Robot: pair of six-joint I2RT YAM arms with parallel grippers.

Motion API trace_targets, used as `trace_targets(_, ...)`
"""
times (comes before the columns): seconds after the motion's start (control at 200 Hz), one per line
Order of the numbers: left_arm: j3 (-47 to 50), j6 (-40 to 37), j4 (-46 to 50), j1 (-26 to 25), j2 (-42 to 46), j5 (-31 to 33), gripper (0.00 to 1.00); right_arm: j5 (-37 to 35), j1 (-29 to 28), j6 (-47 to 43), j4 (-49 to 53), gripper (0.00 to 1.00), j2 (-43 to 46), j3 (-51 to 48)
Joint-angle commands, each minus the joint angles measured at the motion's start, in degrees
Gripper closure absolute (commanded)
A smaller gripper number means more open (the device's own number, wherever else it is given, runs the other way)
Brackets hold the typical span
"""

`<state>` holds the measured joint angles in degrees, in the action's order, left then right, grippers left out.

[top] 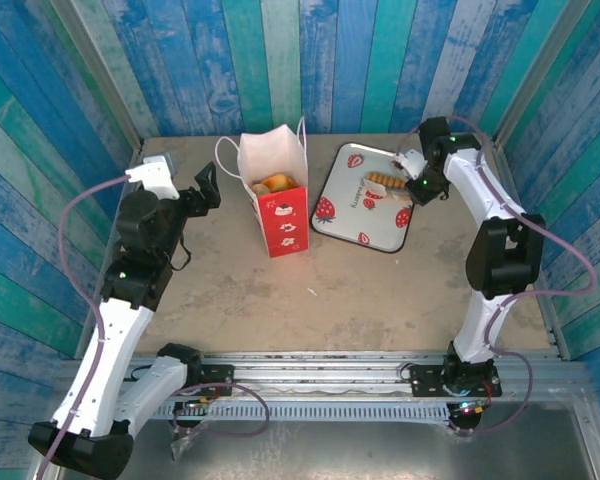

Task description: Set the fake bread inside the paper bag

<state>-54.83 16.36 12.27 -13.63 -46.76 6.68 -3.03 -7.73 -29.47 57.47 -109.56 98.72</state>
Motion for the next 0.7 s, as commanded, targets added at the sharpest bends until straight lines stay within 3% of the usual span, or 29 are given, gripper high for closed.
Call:
trace_targets(0.0,-1.7,-0.1,0.9,-0.1,0.3,1.2,0.04,-0.2,0.2,-1.3,0.5,0.66,-0.4,2.0)
trace_targets(0.341,-1.2,-0.2,0.6,-0.2,0.4,1.2,0.04,2.0,-0.1,-0.5,0.5,0.99,3.8,1.5)
trace_targets(0.691,1.0,1.6,-0.7,-0.2,1.4,0.3,0.04,6.9,-0.2,8.1,-3.2,1.00,12.1,-0.1)
